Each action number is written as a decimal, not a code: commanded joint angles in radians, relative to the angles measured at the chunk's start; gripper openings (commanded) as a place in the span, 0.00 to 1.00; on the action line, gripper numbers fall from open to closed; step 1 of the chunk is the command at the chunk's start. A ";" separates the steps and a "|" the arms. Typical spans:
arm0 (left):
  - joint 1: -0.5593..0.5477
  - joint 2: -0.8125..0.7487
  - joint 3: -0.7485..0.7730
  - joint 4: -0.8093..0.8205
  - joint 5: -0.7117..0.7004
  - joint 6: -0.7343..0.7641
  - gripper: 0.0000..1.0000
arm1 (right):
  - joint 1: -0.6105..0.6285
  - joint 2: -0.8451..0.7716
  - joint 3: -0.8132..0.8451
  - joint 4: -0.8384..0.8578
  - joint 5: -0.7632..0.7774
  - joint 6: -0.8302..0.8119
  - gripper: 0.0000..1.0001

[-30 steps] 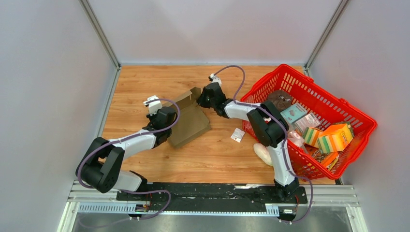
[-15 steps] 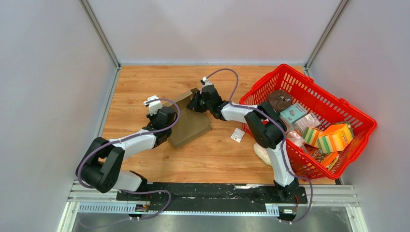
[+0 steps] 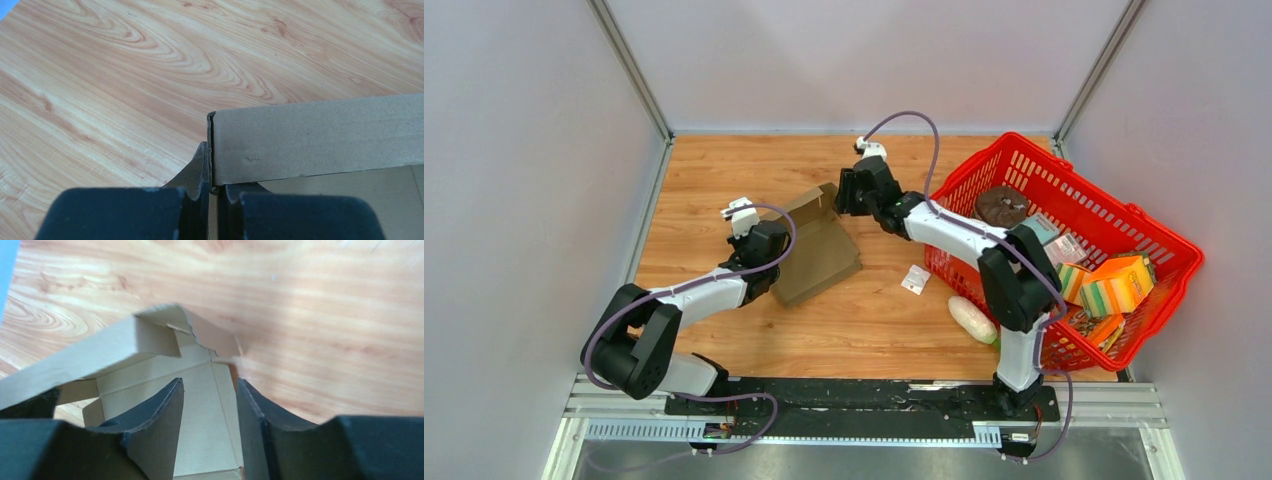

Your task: Fold the paper box

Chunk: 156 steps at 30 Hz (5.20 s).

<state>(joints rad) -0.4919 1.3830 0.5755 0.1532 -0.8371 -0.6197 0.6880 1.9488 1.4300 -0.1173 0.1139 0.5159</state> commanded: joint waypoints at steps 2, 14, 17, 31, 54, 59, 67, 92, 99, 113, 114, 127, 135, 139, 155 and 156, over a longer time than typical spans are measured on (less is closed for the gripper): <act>-0.002 -0.001 0.024 0.012 0.018 -0.006 0.00 | -0.024 -0.071 0.038 -0.021 0.057 -0.246 0.48; -0.002 -0.004 0.021 0.017 0.023 -0.006 0.00 | -0.033 0.070 0.184 0.007 -0.077 -0.382 0.44; -0.002 -0.006 0.021 0.017 0.023 -0.006 0.00 | -0.033 0.087 0.199 0.001 -0.082 -0.375 0.41; -0.002 0.002 0.026 0.017 0.027 -0.008 0.00 | 0.010 0.038 0.184 -0.021 -0.085 -0.303 0.02; -0.002 -0.001 0.023 0.020 0.036 -0.008 0.00 | 0.047 0.004 0.172 -0.097 -0.054 -0.123 0.18; -0.002 -0.006 0.020 0.020 0.036 -0.008 0.00 | 0.041 0.013 0.139 -0.090 -0.063 -0.131 0.29; -0.002 -0.002 0.018 0.026 0.041 -0.008 0.00 | 0.036 0.061 0.129 -0.105 -0.017 -0.237 0.40; -0.002 -0.006 0.007 0.042 0.038 -0.012 0.00 | 0.004 0.182 0.098 -0.096 0.009 -0.050 0.34; -0.002 -0.007 0.004 0.043 0.039 -0.014 0.00 | -0.001 0.206 0.084 -0.079 -0.002 -0.019 0.29; -0.002 -0.013 0.001 0.045 0.036 -0.015 0.00 | -0.011 0.096 0.040 -0.111 0.046 -0.048 0.06; -0.002 -0.013 0.000 0.045 0.036 -0.015 0.00 | -0.010 0.052 0.023 -0.107 0.041 -0.075 0.14; -0.002 -0.022 -0.009 0.054 0.039 -0.017 0.00 | -0.010 0.064 0.075 -0.039 -0.003 -0.277 0.40; -0.002 -0.016 -0.005 0.054 0.043 -0.015 0.00 | 0.013 0.087 0.136 -0.033 -0.011 -0.275 0.14; -0.002 -0.012 -0.002 0.052 0.046 -0.014 0.00 | 0.028 0.075 0.139 -0.039 0.000 -0.254 0.02; -0.002 -0.015 -0.002 0.062 0.067 -0.005 0.00 | 0.108 0.038 0.116 -0.030 -0.037 -0.031 0.00; -0.002 -0.015 -0.003 0.063 0.069 -0.005 0.00 | 0.111 0.042 0.110 -0.021 -0.048 -0.024 0.00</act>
<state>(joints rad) -0.4892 1.3827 0.5751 0.1753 -0.8062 -0.6197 0.7582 2.0388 1.5276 -0.2134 0.1188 0.4011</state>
